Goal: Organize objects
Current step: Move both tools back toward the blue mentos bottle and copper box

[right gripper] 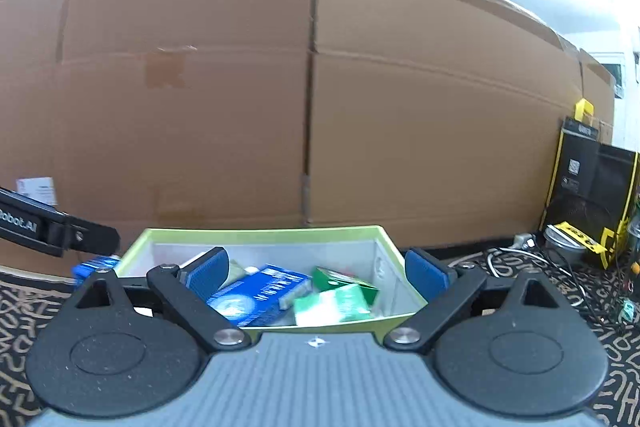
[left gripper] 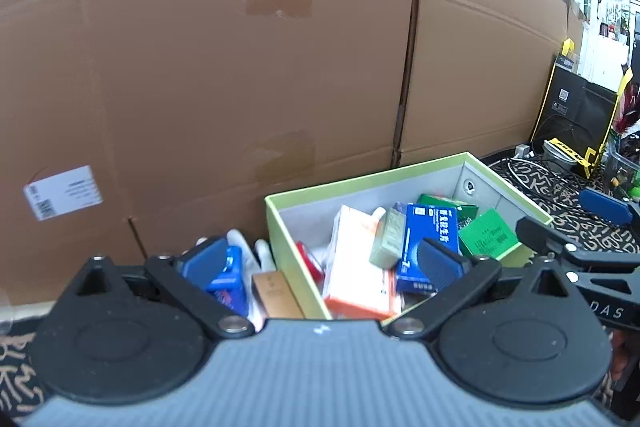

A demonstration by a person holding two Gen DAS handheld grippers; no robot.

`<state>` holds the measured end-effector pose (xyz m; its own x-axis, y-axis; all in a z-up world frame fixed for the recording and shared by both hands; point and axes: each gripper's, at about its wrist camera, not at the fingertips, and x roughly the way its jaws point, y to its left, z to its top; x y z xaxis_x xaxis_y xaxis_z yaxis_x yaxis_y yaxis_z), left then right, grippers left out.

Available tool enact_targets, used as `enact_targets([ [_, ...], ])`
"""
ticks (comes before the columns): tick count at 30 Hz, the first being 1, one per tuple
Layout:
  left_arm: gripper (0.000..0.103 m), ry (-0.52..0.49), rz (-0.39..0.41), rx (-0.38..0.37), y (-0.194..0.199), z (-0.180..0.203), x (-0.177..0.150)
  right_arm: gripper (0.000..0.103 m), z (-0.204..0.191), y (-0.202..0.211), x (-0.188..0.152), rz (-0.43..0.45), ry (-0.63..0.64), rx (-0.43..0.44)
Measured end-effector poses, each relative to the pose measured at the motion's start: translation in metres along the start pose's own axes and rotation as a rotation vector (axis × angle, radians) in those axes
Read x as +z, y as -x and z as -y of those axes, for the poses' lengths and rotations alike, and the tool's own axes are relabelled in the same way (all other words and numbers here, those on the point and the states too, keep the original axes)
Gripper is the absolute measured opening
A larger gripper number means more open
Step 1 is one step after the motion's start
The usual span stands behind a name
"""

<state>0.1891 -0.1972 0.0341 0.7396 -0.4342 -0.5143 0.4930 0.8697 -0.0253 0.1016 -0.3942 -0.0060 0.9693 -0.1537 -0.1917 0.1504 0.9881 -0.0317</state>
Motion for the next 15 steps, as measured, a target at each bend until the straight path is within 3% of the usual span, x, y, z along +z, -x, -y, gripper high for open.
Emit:
enact_targets([
  [7, 0.103, -0.001, -0.011, 0.02, 0.034, -0.015, -0.013, 0.098, -0.03, 0.019, 0.0, 0.015, 0.014, 0.066],
  [15, 0.103, 0.032, -0.03, 0.054, 0.065, -0.052, -0.045, 0.099, -0.075, 0.029, -0.012, -0.027, 0.029, 0.184],
])
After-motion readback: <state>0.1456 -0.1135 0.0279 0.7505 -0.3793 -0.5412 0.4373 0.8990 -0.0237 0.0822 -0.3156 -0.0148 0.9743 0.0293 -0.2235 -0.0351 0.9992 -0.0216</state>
